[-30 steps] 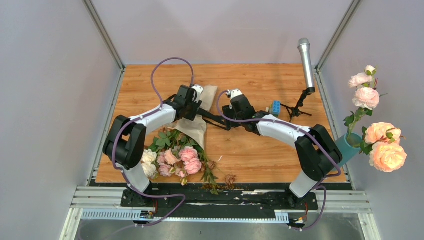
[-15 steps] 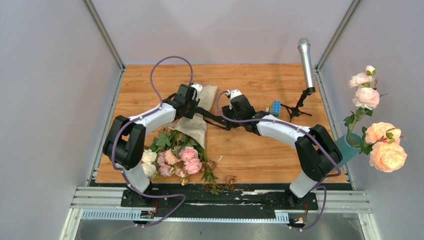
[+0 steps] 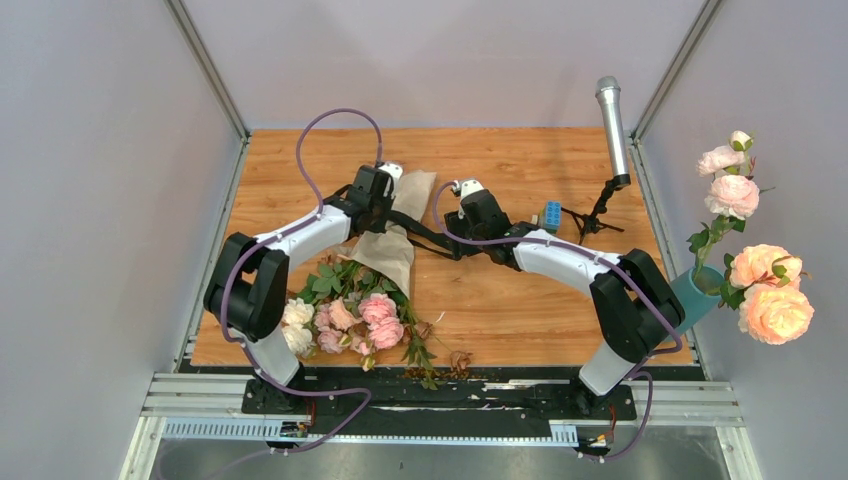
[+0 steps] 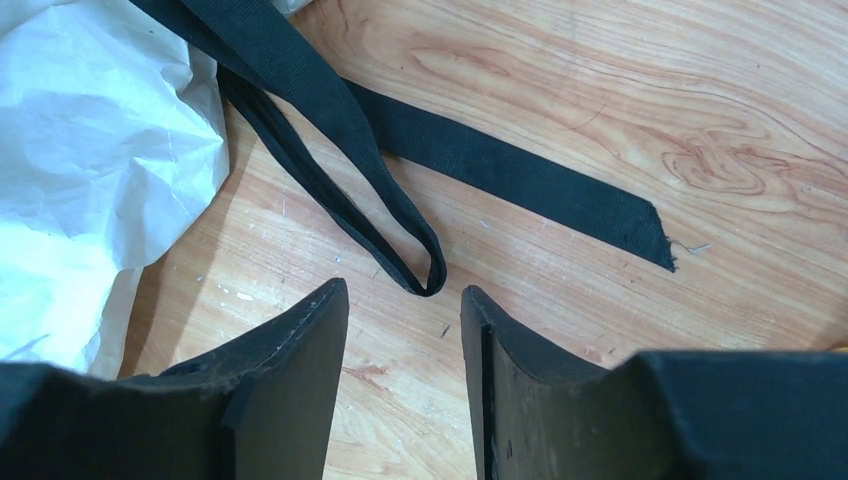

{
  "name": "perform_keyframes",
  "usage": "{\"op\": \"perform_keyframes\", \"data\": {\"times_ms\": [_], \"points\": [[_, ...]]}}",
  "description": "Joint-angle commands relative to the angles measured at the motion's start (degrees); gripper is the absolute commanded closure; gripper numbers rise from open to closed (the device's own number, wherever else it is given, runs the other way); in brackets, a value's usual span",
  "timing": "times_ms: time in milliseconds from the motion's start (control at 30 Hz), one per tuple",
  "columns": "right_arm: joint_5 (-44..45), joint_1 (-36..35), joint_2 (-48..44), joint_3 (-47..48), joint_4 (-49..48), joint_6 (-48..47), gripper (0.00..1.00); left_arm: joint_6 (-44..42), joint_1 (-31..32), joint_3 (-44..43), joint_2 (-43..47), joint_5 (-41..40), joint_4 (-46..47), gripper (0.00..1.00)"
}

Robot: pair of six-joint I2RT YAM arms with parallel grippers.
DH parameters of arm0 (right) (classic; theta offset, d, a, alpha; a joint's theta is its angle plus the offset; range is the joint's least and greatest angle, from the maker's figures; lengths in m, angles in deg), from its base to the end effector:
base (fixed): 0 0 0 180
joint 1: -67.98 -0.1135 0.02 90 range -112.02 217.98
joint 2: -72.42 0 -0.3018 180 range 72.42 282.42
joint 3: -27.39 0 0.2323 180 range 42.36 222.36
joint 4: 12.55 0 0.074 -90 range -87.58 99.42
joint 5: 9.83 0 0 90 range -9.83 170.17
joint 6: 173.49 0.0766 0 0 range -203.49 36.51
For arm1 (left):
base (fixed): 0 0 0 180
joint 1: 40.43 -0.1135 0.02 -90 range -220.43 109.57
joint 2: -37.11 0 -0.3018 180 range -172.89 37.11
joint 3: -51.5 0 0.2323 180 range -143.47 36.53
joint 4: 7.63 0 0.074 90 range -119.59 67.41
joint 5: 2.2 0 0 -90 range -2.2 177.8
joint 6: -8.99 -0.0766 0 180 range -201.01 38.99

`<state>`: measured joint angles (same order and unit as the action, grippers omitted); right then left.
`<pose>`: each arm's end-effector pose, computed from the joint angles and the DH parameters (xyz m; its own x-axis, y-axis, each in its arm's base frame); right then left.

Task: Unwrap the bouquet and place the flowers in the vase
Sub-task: Untie the ribbon from the wrapping paper.

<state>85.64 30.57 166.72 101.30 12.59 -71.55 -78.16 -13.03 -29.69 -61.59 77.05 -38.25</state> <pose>0.2949 0.2163 0.2263 -0.6687 -0.2522 -0.6995 -0.4225 0.9030 0.0784 0.3500 -0.1653 0.2308 -0.6773 0.2961 -0.6735 0.3083 0.9454 0.1055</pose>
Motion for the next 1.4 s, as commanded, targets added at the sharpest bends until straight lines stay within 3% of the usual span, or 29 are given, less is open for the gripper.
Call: {"op": "perform_keyframes", "data": {"times_ms": [0,300,733,1000,1200,1367], "points": [[-1.5,0.5,-0.6,1.8,-0.8,0.6,0.54,2.6,0.4,-1.7,5.0,-0.7,-0.3,0.84],[-14.1,3.4,5.2,8.8,-1.7,-1.9,0.5,4.0,0.3,-1.2,7.6,-2.4,-0.9,1.0],[-21.0,4.0,20.9,27.2,0.3,-7.0,0.47,12.9,-5.0,1.9,10.6,2.4,0.0,1.0],[-24.6,3.2,26.2,31.0,1.9,-7.9,0.41,14.4,-8.4,4.6,12.4,6.7,1.0,1.0],[-23.7,3.1,27.9,31.8,2.0,-7.4,0.5,14.3,-8.8,4.8,12.7,6.9,0.6,1.0],[-22.6,3.1,28.9,33.0,3.1,-7.3,0.69,14.9,-9.4,3.7,11.9,4.7,-2.0,1.0]]}}
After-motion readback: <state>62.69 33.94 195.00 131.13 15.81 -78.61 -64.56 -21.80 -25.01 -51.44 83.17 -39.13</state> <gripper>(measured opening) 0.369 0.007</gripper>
